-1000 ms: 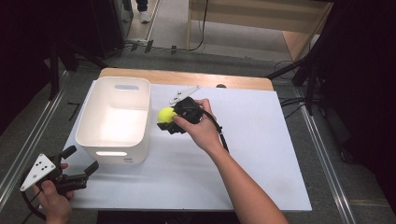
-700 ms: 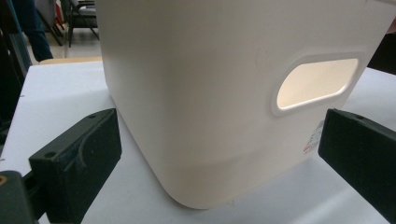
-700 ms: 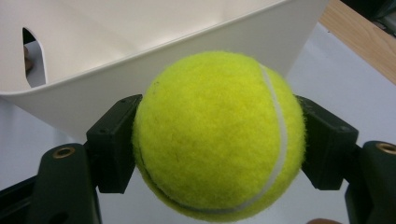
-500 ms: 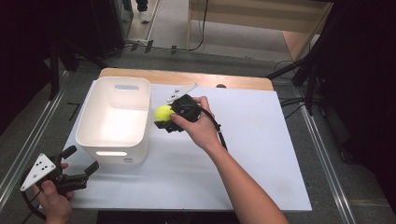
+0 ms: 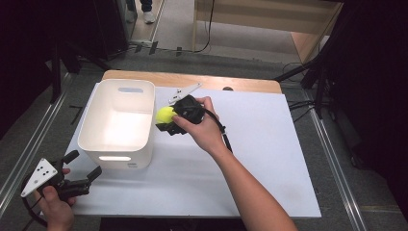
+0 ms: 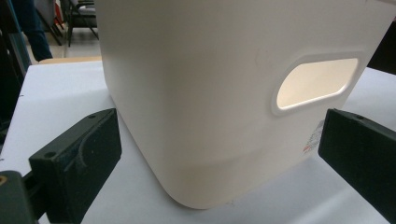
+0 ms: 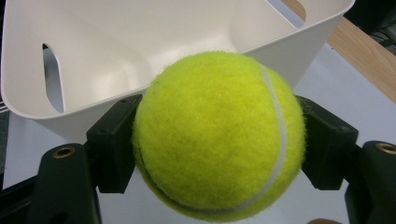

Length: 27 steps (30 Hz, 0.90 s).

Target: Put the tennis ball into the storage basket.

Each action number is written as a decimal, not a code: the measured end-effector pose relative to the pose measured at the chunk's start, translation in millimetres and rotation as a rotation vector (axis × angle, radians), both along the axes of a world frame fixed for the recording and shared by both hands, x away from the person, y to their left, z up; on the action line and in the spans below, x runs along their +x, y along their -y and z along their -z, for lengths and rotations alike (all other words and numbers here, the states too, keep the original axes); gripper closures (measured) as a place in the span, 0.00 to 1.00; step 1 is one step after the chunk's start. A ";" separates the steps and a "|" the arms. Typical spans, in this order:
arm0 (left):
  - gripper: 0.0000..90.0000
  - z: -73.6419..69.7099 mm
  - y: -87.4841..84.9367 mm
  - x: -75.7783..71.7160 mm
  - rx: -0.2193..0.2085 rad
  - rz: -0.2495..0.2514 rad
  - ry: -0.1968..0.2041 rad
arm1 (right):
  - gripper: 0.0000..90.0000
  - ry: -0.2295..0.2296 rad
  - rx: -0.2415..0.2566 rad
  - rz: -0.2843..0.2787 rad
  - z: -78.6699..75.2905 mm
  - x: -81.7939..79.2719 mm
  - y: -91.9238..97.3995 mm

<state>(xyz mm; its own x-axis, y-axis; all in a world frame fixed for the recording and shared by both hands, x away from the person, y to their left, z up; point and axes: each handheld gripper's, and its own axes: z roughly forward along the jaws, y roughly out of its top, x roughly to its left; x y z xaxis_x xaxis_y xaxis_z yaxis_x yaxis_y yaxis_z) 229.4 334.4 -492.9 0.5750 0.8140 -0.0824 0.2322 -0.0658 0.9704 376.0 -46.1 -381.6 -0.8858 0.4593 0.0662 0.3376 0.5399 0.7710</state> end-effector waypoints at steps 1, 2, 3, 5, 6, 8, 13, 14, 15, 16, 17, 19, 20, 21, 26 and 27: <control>0.00 0.0 0.0 0.0 0.000 0.000 0.000 | 0.26 0.002 -0.003 -0.003 -0.5 0.2 -0.1; 0.00 0.0 0.0 0.0 -0.001 0.001 0.001 | 0.26 0.001 0.000 0.001 -1.2 -0.2 -0.6; 0.00 0.0 0.0 0.0 0.000 0.001 0.000 | 0.26 0.003 -0.001 -0.003 -1.8 -0.2 -1.0; 0.00 0.0 0.0 0.0 0.000 0.000 0.000 | 0.26 0.006 -0.003 -0.004 -2.7 -0.3 -1.7; 0.00 0.0 0.1 0.0 0.000 0.001 0.000 | 0.26 0.007 -0.002 -0.003 -3.2 -0.3 -2.3; 0.00 0.1 0.2 0.1 -0.002 0.001 0.001 | 0.26 0.007 0.000 -0.004 -4.5 -0.3 -3.2; 0.00 0.0 -0.2 0.1 0.001 0.000 -0.002 | 0.26 0.014 -0.002 -0.017 -8.3 0.3 -5.2; 0.00 0.0 -0.2 0.1 0.001 -0.001 -0.002 | 0.26 0.015 -0.003 -0.017 -9.1 0.3 -5.5; 0.00 0.1 -0.1 0.1 0.000 -0.001 -0.001 | 0.26 0.018 -0.003 -0.023 -9.6 0.6 -5.8; 0.00 0.2 -0.1 0.1 -0.001 -0.001 0.000 | 0.26 0.015 -0.003 -0.015 -10.5 0.1 -6.3; 0.00 0.2 -0.1 0.1 0.000 -0.001 -0.001 | 0.26 0.017 0.000 -0.019 -10.9 0.3 -6.8; 0.00 0.1 -0.1 0.1 0.000 -0.001 -0.001 | 0.26 0.013 -0.002 -0.018 -12.2 0.0 -7.6; 0.00 0.2 -0.2 0.1 0.000 -0.001 0.000 | 0.26 0.017 0.001 -0.024 -12.5 0.3 -8.2; 0.00 0.2 -0.2 0.2 -0.001 0.000 0.000 | 0.26 0.017 0.001 -0.024 -13.1 0.3 -8.7; 0.00 0.2 -0.2 0.2 -0.001 0.000 0.000 | 0.26 0.015 -0.001 -0.026 -16.2 0.0 -11.0; 0.00 0.2 -0.3 0.3 0.000 0.001 0.000 | 0.26 0.018 0.000 -0.031 -16.6 0.3 -11.4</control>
<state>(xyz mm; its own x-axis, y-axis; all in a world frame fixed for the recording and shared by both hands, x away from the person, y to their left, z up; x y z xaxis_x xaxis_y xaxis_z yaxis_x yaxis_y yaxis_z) 229.7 334.7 -493.1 0.5757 0.8135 -0.0828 0.2323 -0.0656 0.9704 376.4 -34.7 -365.0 -0.9007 0.4315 0.0500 0.3064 0.5496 0.7772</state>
